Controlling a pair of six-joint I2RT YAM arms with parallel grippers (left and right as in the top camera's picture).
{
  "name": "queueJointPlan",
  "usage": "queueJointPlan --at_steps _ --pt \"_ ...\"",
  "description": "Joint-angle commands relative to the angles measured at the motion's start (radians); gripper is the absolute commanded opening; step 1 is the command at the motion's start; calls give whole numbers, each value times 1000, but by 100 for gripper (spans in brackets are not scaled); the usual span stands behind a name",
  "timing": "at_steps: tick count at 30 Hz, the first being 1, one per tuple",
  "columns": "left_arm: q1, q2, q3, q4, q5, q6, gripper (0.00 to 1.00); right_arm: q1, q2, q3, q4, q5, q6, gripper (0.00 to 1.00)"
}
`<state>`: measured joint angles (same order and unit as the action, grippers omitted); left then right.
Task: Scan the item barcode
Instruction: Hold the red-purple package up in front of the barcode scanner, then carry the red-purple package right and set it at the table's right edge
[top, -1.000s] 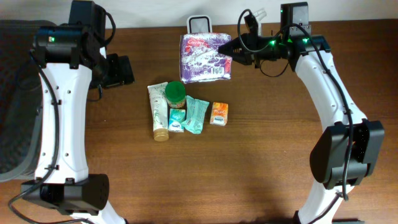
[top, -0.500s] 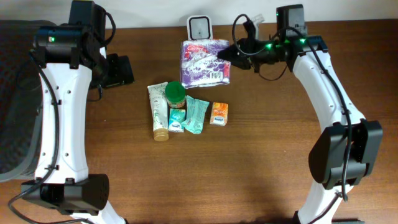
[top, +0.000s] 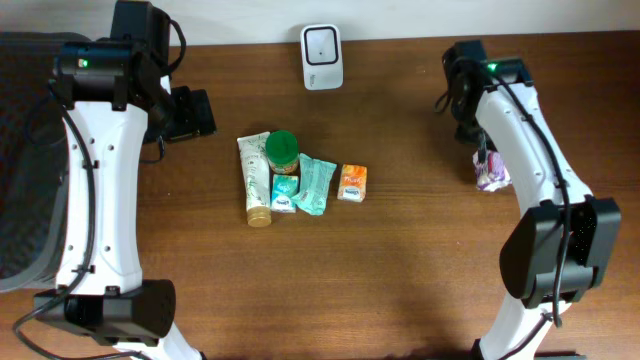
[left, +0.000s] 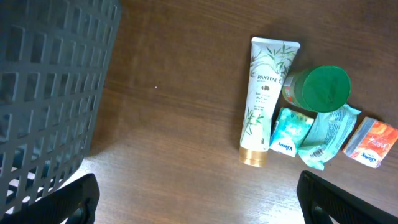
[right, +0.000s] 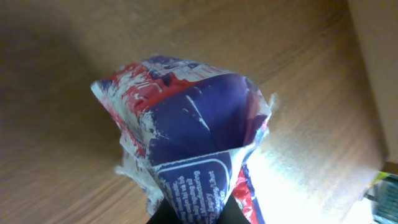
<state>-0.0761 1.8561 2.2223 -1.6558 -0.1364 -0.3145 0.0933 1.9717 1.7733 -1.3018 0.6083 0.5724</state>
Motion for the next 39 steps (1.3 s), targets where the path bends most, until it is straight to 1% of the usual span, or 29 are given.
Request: queueJointPlan --at_steps 1,2,3,4,5,6,7,9,10,11,12,14,16,18,19,20,21,23,24,28,29,30,31,32,33,34,37,38,39 --pt "2 -7 2 0 -7 -10 99 6 -3 -124 93 -7 20 4" --pt "2 -7 2 0 -7 -10 99 16 2 -137 116 -57 20 6" --pt "2 -7 2 0 -7 -10 99 31 4 -138 134 -133 18 14" --pt "2 -7 2 0 -7 -10 99 47 4 -134 164 -220 -4 31" --pt "2 -7 2 0 -7 -10 99 72 4 -129 216 -336 -41 62" --pt "2 -7 2 0 -7 -10 99 90 4 -118 245 -417 -44 65" --pt "2 -7 2 0 -7 -10 99 116 4 -99 290 -552 -44 65" --pt "2 -7 2 0 -7 -10 99 145 4 -50 334 -735 -44 68" --pt "2 -7 2 0 -7 -10 99 148 4 -5 324 -758 -45 78" --pt "2 -7 2 0 -7 -10 99 141 3 35 301 -755 -76 84" --pt "2 -7 2 0 -7 -10 99 117 2 82 256 -715 -152 88" --pt "2 -7 2 0 -7 -10 99 30 2 109 159 -535 -187 99" --pt "3 -7 2 0 -7 -10 99 -86 9 87 91 -466 -291 100" --pt "2 -7 2 0 -7 -10 99 -198 21 35 95 -616 -409 100" --pt "2 -7 2 0 -7 -10 99 -262 30 -22 130 -816 -546 100" --pt "2 -7 2 0 -7 -10 99 -298 36 -68 161 -945 -605 100" --pt "2 -7 2 0 -7 -10 99 -327 39 -128 211 -1050 -621 100" --pt "2 -7 2 0 -7 -10 99 -351 40 -216 296 -1133 -621 100" --pt "2 -7 2 0 -7 -10 99 -356 40 -320 402 -1191 -621 100" --pt "2 -7 2 0 -7 -10 99 -343 49 -555 639 -1276 -617 99" --pt "2 -7 2 0 -7 -10 99 -333 49 -602 694 -1352 -617 72" --pt "2 -7 2 0 -7 -10 99 -321 49 -603 699 -1384 -617 48" --pt "2 -7 2 0 -7 -10 99 -312 49 -603 708 -1415 -603 42" --pt "2 -7 2 0 -7 -10 99 -298 49 -602 743 -1447 -497 35" --pt "2 -7 2 0 -7 -10 99 -279 49 -591 795 -1496 -379 13" --pt "2 -7 2 0 -7 -10 99 -261 49 -573 832 -1534 -323 5" --pt "2 -7 2 0 -7 -10 99 -118 49 -391 1019 -1531 -59 4" --pt "2 -7 2 0 -7 -10 99 -69 49 -335 1124 -1453 37 4" --pt "2 -7 2 0 -7 -10 99 -31 49 -304 1215 -1369 80 4"
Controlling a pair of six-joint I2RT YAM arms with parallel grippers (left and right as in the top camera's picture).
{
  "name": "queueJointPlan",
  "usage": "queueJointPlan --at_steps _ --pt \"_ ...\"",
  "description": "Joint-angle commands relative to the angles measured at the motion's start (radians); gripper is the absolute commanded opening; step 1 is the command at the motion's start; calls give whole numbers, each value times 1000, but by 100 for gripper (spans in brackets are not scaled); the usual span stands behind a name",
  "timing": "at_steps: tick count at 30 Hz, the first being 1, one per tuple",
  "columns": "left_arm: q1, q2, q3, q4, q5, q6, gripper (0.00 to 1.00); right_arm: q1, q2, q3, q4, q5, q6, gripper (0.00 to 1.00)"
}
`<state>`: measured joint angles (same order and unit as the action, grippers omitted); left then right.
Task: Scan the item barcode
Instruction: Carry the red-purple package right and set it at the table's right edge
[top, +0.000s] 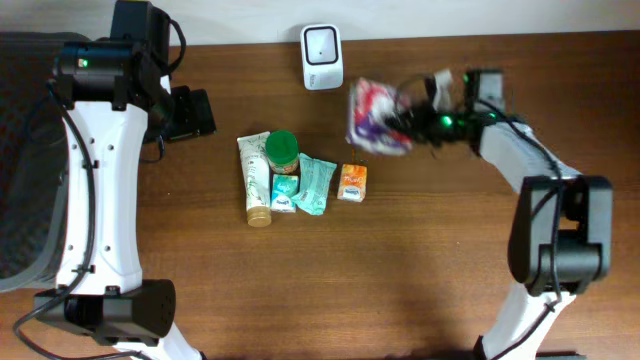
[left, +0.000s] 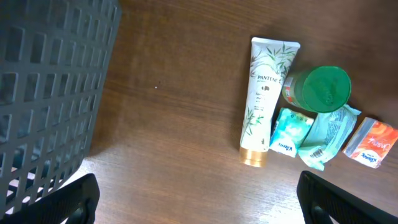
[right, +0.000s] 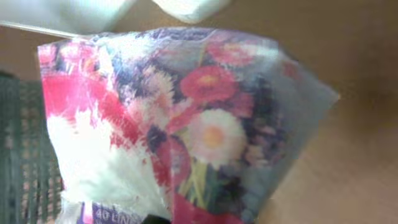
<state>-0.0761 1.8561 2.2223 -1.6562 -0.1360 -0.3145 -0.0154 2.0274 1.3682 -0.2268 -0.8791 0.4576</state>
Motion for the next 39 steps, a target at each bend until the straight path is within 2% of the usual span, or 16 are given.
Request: queueJointPlan --at_steps 1,4,6,8,10,12,13,15,21,24,26,29,33,35,37,39 --pt "2 -7 2 0 -8 -10 99 139 -7 113 271 285 224 4" --pt "2 -7 2 0 -8 -10 99 290 0 113 383 788 284 4" --pt "2 -7 2 0 -8 -10 99 351 43 113 541 865 290 4" --pt "2 -7 2 0 -8 -10 99 362 129 171 655 863 379 4" --pt "2 -7 2 0 -8 -10 99 362 246 358 597 866 378 4" --pt "2 -7 2 0 -8 -10 99 361 373 577 426 869 360 4" --pt "2 -7 2 0 -8 -10 99 361 404 626 386 870 323 4" --pt "2 -7 2 0 -8 -10 99 360 404 628 360 915 293 4" --pt "2 -7 2 0 -8 -10 99 282 399 628 240 883 275 4" --pt "2 -7 2 0 -8 -10 99 183 380 631 238 670 276 4" --pt "2 -7 2 0 -8 -10 99 134 343 631 197 636 275 4" --pt "2 -7 2 0 -8 -10 99 -60 219 631 -123 711 276 4" --pt "2 -7 2 0 -8 -10 99 -378 205 631 -509 723 276 4" --pt "2 -7 2 0 -8 -10 99 -500 206 631 -616 766 273 4" --pt "3 -7 2 0 -8 -10 99 -613 206 631 -668 790 151 5" --pt "2 -7 2 0 -8 -10 99 -700 206 617 -684 790 114 25"
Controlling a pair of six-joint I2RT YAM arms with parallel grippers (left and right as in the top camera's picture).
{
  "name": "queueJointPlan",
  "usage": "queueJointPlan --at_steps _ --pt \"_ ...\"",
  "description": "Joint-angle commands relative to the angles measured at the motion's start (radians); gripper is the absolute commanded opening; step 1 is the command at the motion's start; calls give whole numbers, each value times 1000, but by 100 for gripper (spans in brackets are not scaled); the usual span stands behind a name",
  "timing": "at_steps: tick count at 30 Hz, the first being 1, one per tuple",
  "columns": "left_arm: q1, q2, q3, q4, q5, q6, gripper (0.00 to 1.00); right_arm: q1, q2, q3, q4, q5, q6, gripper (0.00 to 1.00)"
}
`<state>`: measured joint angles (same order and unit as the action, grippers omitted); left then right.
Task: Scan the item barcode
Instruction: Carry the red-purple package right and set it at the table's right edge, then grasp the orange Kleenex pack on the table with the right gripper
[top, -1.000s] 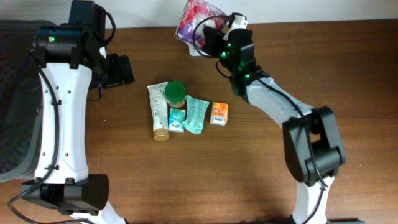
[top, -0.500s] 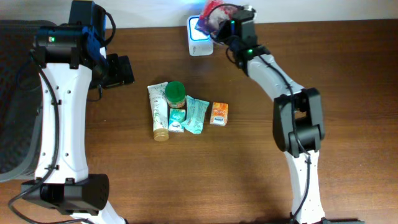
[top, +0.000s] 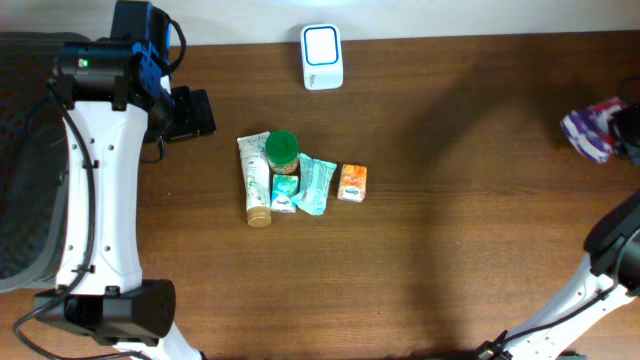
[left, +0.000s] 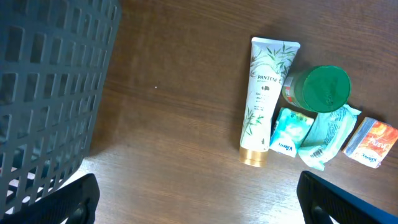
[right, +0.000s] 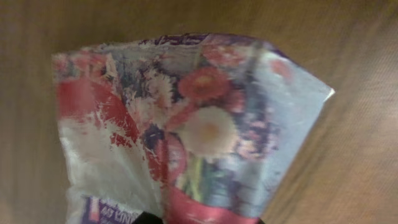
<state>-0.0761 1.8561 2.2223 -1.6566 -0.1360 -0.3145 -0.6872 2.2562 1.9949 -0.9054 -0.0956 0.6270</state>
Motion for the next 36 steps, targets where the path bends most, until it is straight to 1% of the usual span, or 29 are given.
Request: queueJointPlan --at_steps 1,2,3,4,6,7,10,13,14,15,17,18,19,20,21,22,23,25,26,27,28,29,31,32,33,35,36 --pt "2 -7 2 1 -8 -10 99 -41 -23 -22 -3 6 -55 70" --pt "2 -7 2 1 -8 -10 99 -40 -23 -34 0 6 -55 86" --pt "2 -7 2 1 -8 -10 99 -29 -23 -48 -1 2 -55 94" --pt "2 -7 2 1 -8 -10 99 -16 -23 -55 -8 -14 -56 95" --pt "2 -7 2 1 -8 -10 99 32 -23 -55 -35 -146 -175 99" --pt "2 -7 2 1 -8 -10 99 62 -29 -51 -95 -152 -178 99" --pt "2 -7 2 1 -8 -10 99 90 -116 -46 -167 -130 -169 99" --pt "2 -7 2 1 -8 -10 99 77 -327 -46 -222 -140 -169 99" --pt "2 -7 2 0 -8 -10 99 93 -385 -46 -259 -211 -245 99" --pt "2 -7 2 1 -8 -10 99 121 -415 -46 -315 -280 -357 99" --pt "2 -7 2 1 -8 -10 99 204 -411 -65 -407 -303 -446 100" --pt "2 -7 2 1 -8 -10 99 245 -409 -90 -423 -321 -460 99" --pt "2 -7 2 0 -8 -10 99 348 -404 -163 -414 -369 -506 99" --pt "2 -7 2 0 -8 -10 99 444 -400 -238 -380 -364 -523 99" --pt "2 -7 2 1 -8 -10 99 545 -398 -332 -297 -365 -522 99" --pt "2 -7 2 1 -8 -10 99 610 -398 -397 -215 -365 -521 99" --pt "2 -7 2 1 -8 -10 99 689 -398 -483 -93 -365 -514 99" --pt "2 -7 2 1 -8 -10 99 823 -397 -616 126 -351 -421 99" --pt "2 -7 2 1 -8 -10 99 883 -397 -656 201 -279 -318 100" --pt "2 -7 2 1 -8 -10 99 926 -397 -673 227 -197 -236 96" --pt "2 -7 2 0 -8 -10 99 960 -395 -677 231 -140 -175 88" --pt "2 -7 2 1 -8 -10 99 995 -389 -677 237 -107 -124 83" --pt "2 -7 2 1 -8 -10 99 1053 -359 -677 271 -97 -91 82" --pt "2 -7 2 0 -8 -10 99 1075 -341 -677 272 -93 -48 82" --pt "2 -7 2 0 -8 -10 99 1090 -329 -677 278 -86 -38 75" --pt "2 -7 2 1 -8 -10 99 1107 -323 -677 277 -44 -38 54" --pt "2 -7 2 0 -8 -10 99 1114 -319 -677 272 -26 -37 49"
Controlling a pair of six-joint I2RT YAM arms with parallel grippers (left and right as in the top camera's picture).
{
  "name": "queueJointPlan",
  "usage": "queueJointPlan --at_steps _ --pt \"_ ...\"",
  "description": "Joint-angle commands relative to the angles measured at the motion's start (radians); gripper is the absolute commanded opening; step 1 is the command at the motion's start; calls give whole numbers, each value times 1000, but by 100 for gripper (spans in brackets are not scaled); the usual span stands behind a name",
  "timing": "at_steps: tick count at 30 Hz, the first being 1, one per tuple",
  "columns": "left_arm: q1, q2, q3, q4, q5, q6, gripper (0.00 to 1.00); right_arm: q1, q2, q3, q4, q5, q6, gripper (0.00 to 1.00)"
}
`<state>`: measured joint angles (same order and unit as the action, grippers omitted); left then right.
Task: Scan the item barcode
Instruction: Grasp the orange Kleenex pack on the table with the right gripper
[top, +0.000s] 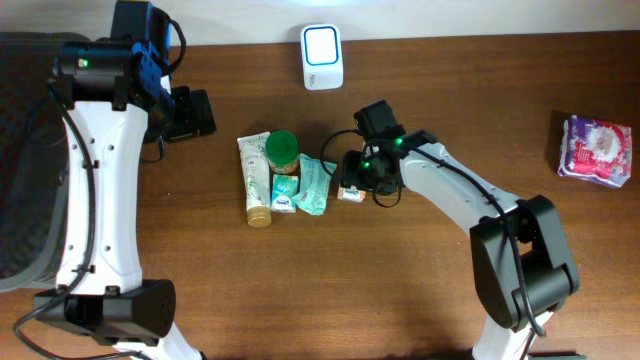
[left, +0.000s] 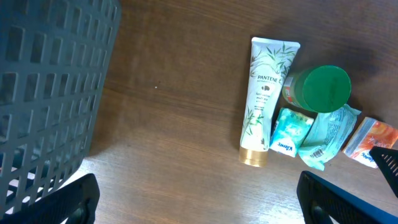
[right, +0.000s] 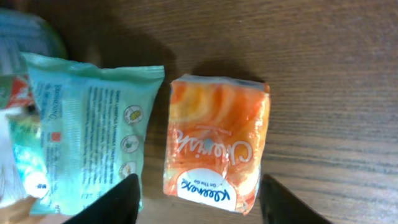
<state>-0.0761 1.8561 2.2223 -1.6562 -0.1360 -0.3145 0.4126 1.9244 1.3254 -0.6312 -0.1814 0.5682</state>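
Note:
The white scanner (top: 322, 44) stands at the table's back edge. An orange Kleenex tissue pack (right: 216, 142) lies flat at the right end of the item cluster, also seen from overhead (top: 352, 183). My right gripper (right: 202, 208) hovers open over it, one finger on each side, not touching. A purple floral tissue pack (top: 596, 150) lies on the table at the far right. My left gripper (left: 199, 205) is open and empty, high over the table's left side.
Left of the orange pack lie a teal wipes packet (right: 87, 124), a small teal tissue pack (top: 285, 192), a green-lidded jar (top: 282, 148) and a Pantene tube (top: 256, 180). A grey mesh basket (left: 43, 93) stands at the left edge.
The floral pack, then held in my right gripper at the far right edge, now lies on the table there. My right gripper is open and over the orange pack. The left arm is unchanged.
My right gripper first held the floral pack over the table's right side. Then it held the pack just right of the scanner. Later it held it at the far right edge. Now the pack lies there and the gripper is open above the orange pack.

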Motion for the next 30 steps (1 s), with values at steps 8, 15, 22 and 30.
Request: queueJointPlan --at_steps 8,15,22,30 --pt "2 -7 2 0 -8 -10 99 19 20 -7 -14 170 21 49" --pt "2 -7 2 0 -8 -10 99 18 97 -7 36 126 36 40" --pt "2 -7 2 0 -8 -10 99 13 148 -4 45 41 32 4" --pt "2 -7 2 0 -8 -10 99 -221 129 26 -20 -1136 -565 4"
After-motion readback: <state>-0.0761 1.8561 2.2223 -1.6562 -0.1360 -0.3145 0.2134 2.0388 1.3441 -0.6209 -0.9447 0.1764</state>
